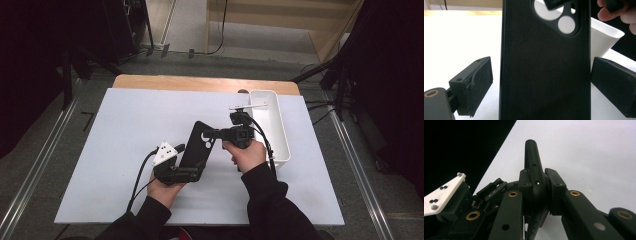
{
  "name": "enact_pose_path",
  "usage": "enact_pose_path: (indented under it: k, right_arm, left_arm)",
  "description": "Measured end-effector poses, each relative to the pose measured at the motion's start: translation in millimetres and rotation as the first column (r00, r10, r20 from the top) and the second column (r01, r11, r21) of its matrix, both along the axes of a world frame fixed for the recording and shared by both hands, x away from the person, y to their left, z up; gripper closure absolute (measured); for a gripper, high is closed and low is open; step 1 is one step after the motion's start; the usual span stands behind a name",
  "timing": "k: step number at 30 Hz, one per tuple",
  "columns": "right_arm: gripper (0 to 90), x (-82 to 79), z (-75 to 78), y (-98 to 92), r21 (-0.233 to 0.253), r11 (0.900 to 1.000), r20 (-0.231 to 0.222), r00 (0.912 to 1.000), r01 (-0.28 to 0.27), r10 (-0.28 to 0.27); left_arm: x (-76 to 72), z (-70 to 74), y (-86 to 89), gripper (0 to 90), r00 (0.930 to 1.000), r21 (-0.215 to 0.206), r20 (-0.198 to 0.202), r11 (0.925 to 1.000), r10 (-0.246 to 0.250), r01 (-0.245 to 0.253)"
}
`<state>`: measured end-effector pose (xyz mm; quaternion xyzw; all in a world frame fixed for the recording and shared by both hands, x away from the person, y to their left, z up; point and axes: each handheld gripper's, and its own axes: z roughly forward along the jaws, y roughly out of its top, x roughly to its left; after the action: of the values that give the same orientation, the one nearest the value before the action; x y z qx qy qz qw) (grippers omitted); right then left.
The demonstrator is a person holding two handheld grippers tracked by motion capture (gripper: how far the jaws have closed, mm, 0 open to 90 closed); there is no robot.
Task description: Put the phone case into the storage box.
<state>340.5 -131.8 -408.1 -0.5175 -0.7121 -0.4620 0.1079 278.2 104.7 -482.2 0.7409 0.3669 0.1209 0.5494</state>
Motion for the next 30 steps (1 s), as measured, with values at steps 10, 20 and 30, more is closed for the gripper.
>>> enact_pose_path:
  k: [10,20,30]
  right_arm:
    - [74.4,-1.3,5.1,-6.3,-0.052,0.998,0.058,0.9980,0.027,-0.024]
    - [74.4,-2.7,11.6,-14.3,-0.087,0.995,0.104,0.9940,0.043,-0.034]
    - [74.4,-5.7,16.7,-20.9,-0.122,0.991,0.166,0.9858,0.046,-0.025]
  left_arm:
    - [3.1,6.7,2.3,4.5,0.9984,0.022,-0.045,0.9992,-0.034,0.035]
    - [8.1,4.9,1.1,4.7,0.9878,0.059,-0.131,0.9940,-0.084,0.092]
    - [15.0,6.4,7.6,12.9,0.9711,0.049,-0.199,0.9883,-0.132,0.145]
